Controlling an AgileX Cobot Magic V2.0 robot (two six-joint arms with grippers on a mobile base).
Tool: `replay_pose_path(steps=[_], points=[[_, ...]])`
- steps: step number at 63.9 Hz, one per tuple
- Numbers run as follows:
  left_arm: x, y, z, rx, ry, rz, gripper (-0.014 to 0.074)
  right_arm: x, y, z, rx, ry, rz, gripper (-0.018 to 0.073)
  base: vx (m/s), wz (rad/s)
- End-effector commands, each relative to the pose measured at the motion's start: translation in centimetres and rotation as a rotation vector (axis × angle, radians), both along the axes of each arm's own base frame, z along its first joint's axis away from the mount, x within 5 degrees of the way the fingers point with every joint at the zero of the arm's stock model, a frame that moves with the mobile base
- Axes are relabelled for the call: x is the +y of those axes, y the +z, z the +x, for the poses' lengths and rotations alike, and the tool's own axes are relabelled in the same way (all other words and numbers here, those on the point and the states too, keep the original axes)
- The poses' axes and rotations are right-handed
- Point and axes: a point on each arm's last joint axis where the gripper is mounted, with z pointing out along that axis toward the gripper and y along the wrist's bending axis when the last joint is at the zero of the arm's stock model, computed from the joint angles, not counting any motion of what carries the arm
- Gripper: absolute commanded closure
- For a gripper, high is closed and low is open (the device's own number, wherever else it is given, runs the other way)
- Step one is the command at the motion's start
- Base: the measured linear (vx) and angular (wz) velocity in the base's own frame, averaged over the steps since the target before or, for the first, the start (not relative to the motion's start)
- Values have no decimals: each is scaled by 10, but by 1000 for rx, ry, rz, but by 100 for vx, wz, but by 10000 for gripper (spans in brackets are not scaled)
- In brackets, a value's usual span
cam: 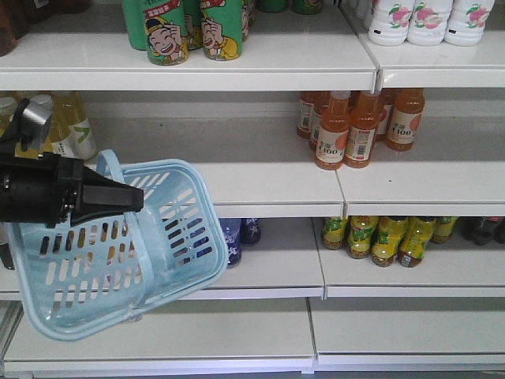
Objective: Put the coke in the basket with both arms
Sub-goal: 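Lift the basket off the shelf and pull it toward the robot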
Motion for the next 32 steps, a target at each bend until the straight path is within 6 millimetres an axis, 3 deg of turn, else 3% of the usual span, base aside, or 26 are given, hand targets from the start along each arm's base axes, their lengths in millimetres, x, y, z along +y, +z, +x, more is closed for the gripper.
replay_pose_path(steps=[1, 32], points=[[-5, 21, -18, -77, -47, -74, 604, 0, 5, 0, -82, -2, -11, 561, 0, 0], [-10, 12, -57, -70, -76, -42, 604, 0, 5, 0, -82, -2, -11, 561, 0, 0]])
